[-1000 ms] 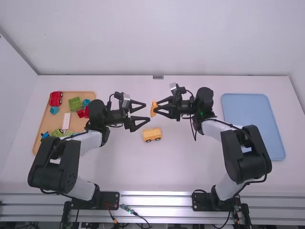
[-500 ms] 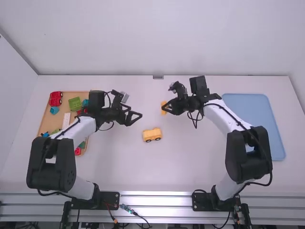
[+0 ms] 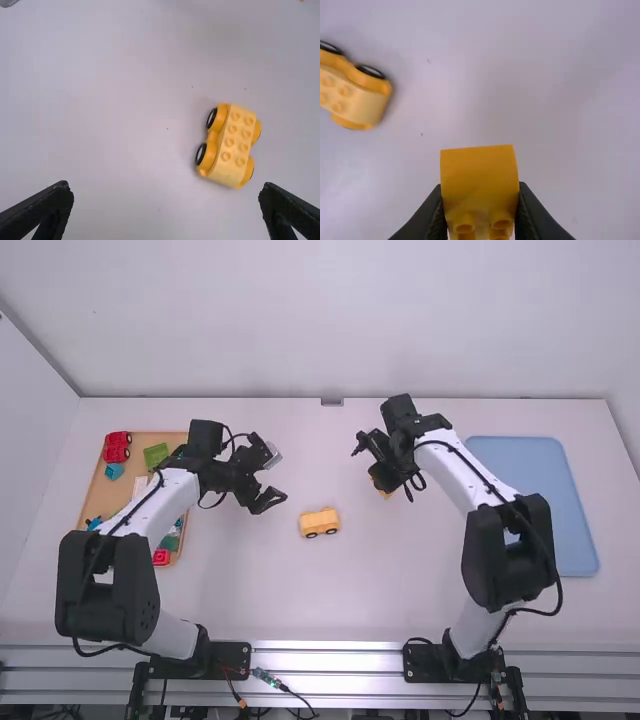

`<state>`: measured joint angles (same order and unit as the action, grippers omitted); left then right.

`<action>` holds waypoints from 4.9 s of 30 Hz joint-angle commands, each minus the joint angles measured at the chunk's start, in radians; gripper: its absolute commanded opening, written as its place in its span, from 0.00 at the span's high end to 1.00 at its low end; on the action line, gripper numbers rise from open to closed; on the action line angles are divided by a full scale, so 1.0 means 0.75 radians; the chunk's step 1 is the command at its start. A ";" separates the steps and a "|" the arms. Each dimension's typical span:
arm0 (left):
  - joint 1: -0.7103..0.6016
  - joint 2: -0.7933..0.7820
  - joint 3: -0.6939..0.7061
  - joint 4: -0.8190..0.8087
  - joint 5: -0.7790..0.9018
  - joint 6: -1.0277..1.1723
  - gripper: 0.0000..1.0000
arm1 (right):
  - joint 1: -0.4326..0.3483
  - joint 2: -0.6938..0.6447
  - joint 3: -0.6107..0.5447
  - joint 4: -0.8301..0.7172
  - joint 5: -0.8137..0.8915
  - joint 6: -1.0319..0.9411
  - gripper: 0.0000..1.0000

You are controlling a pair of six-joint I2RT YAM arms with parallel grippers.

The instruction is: Assemble lego blocks to make yellow taxi

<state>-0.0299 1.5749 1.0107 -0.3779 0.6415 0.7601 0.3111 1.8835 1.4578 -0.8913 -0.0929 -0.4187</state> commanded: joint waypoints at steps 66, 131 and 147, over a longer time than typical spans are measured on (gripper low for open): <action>-0.005 -0.024 0.015 -0.021 -0.183 0.080 0.01 | 0.190 -0.008 -0.478 0.451 0.060 -0.845 1.00; -0.002 -0.024 -0.120 -0.046 0.278 0.678 0.01 | -0.113 -0.246 -0.540 0.518 -0.650 -1.162 0.01; -0.208 0.024 -0.665 1.144 0.340 -0.034 0.01 | -0.212 -0.185 -0.978 1.220 -0.907 -1.189 0.01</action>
<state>-0.1677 1.5745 0.5453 0.4461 0.9264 0.9039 0.1524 1.7409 0.7589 0.0051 -0.7357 -1.3388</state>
